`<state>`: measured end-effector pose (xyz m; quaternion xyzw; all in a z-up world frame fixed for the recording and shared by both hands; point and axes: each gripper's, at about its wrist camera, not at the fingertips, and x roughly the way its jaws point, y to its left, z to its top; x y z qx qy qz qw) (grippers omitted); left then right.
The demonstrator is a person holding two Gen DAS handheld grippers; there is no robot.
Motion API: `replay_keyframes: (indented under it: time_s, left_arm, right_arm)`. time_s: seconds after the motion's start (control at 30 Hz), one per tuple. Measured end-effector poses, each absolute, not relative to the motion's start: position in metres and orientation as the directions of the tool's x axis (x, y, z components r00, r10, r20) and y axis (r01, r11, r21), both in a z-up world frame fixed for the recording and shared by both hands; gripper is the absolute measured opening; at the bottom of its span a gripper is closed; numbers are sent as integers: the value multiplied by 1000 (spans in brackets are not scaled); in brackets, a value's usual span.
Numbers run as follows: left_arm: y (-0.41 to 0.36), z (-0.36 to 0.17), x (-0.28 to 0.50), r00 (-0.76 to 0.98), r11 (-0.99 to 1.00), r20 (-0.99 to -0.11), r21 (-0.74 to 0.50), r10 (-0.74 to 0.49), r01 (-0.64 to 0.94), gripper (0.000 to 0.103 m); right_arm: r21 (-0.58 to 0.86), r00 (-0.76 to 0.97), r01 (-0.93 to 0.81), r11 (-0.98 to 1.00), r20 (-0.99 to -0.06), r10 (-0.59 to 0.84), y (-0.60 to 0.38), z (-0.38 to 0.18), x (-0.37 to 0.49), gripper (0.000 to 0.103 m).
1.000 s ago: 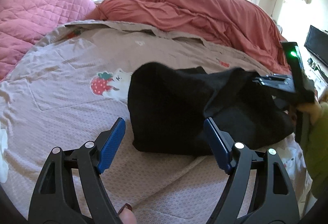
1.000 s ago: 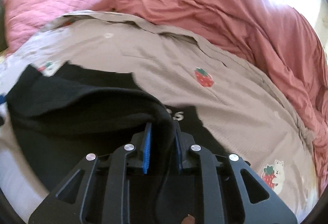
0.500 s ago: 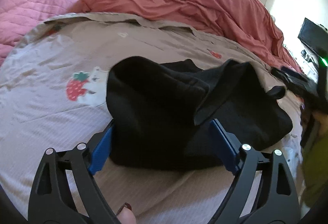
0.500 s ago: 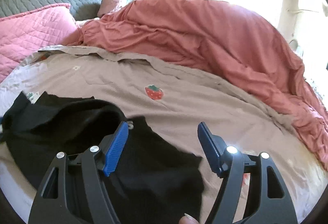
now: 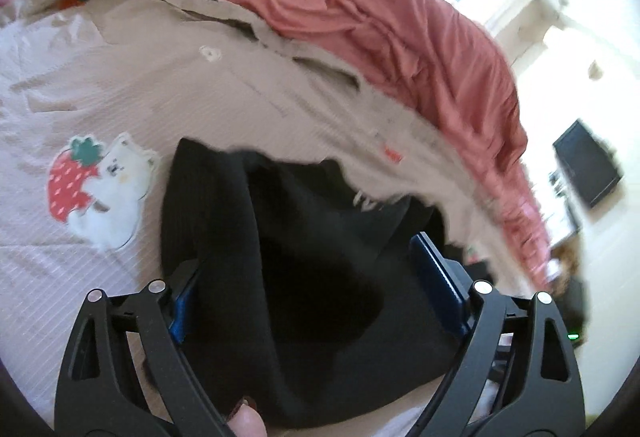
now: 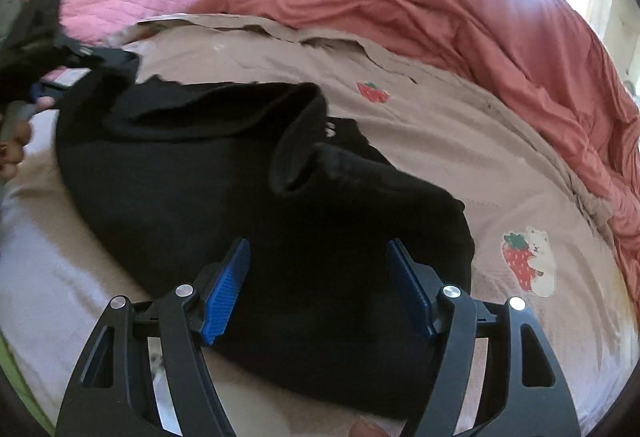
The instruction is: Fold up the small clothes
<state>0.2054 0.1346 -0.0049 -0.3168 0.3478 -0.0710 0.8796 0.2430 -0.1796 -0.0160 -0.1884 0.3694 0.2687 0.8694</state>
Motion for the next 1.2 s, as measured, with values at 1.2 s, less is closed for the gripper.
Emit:
replay_keyframes:
  time_s: [1.2]
  left_arm:
    - [71, -2, 157, 805, 845, -578, 490, 132, 213, 93]
  right_arm:
    - [106, 539, -460, 882, -756, 372, -150, -15, 249, 69]
